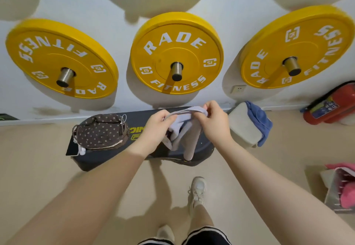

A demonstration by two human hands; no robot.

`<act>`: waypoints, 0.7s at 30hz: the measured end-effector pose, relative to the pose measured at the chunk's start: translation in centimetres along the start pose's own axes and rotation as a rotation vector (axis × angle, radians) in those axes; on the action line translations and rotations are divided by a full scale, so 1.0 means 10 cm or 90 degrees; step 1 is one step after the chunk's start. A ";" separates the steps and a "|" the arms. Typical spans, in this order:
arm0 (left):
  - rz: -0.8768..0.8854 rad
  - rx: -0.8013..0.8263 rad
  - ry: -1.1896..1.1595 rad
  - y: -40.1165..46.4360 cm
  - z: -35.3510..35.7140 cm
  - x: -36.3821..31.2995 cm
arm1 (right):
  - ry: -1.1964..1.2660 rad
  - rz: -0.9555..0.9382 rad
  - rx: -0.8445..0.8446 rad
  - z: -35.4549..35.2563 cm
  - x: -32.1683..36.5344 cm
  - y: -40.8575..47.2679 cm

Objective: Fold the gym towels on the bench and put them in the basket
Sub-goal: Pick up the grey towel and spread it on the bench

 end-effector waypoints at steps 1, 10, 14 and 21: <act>0.005 -0.013 -0.004 0.18 -0.03 0.03 | -0.010 0.017 -0.001 0.02 -0.06 0.19; -0.398 0.246 0.225 1.37 -0.26 0.58 | -0.170 -0.006 0.367 0.40 -0.68 1.31; -0.448 0.378 0.235 1.63 -0.40 1.04 | -0.157 0.043 0.500 0.80 -0.96 1.61; -0.137 0.235 0.452 2.58 -0.58 2.40 | -0.366 0.004 0.449 2.17 -1.95 2.26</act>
Point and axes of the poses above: each hand's wrist, its own y-axis towards the middle knuckle, its own z-axis out of the palm, x = y × z, the point moved 1 cm from there along y, towards the middle knuckle, and after that the axes turned 12 degrees about -y, right-handed, at the moved point
